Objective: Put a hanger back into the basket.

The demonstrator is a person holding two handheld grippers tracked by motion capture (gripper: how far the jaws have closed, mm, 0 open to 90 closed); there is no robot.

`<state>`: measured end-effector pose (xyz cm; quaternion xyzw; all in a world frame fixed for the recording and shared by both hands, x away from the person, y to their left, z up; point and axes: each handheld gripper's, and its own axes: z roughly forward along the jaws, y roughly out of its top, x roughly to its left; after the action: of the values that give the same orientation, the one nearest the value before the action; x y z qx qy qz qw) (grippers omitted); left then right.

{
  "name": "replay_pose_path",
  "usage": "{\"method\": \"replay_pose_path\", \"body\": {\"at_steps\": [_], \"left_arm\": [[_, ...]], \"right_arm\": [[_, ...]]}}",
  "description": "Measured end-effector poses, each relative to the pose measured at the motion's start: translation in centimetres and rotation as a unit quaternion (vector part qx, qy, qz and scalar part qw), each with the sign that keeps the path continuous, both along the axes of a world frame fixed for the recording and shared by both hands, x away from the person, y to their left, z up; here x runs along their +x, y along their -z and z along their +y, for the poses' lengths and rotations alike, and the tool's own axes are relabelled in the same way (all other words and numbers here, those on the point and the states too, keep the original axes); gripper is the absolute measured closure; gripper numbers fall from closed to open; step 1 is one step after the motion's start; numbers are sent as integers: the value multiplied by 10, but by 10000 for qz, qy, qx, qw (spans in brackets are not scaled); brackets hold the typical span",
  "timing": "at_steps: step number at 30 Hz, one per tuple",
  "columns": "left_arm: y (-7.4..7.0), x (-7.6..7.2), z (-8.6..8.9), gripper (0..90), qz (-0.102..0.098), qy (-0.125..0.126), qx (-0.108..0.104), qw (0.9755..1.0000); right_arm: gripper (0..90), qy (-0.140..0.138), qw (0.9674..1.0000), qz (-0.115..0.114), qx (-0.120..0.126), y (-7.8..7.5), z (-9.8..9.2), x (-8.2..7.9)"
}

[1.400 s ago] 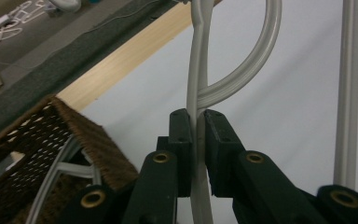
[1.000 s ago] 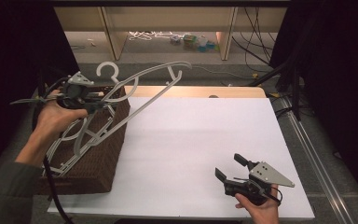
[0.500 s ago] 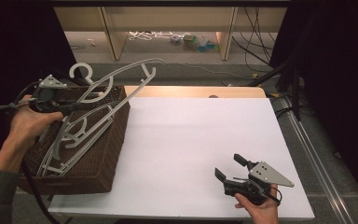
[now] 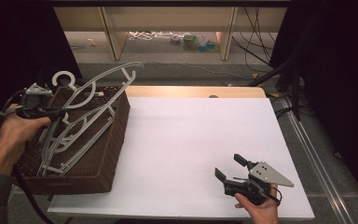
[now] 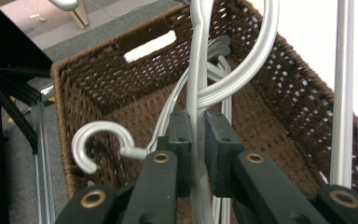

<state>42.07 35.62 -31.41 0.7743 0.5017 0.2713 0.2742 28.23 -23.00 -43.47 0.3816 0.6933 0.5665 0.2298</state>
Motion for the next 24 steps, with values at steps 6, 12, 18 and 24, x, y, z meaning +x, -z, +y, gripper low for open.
{"method": "replay_pose_path", "body": {"at_steps": [6, 12, 18, 24], "left_arm": [[5, -1, 11, 818, -2, -142, 25, 9999], [15, -2, 24, 818, 5, -301, 43, 9995], [26, -3, 37, 818, 23, -475, 108, 9988], [32, -5, 43, 817, 19, -519, 149, 9985]], "right_arm": [[159, 2, 10000, -17, 63, 1, 1, 1], [159, -12, 10000, -22, 70, 1, 1, 0], [159, -10, 10000, -19, 97, 1, 2, 1], [159, -6, 9999, -31, 104, 2, 2, 1]]}}
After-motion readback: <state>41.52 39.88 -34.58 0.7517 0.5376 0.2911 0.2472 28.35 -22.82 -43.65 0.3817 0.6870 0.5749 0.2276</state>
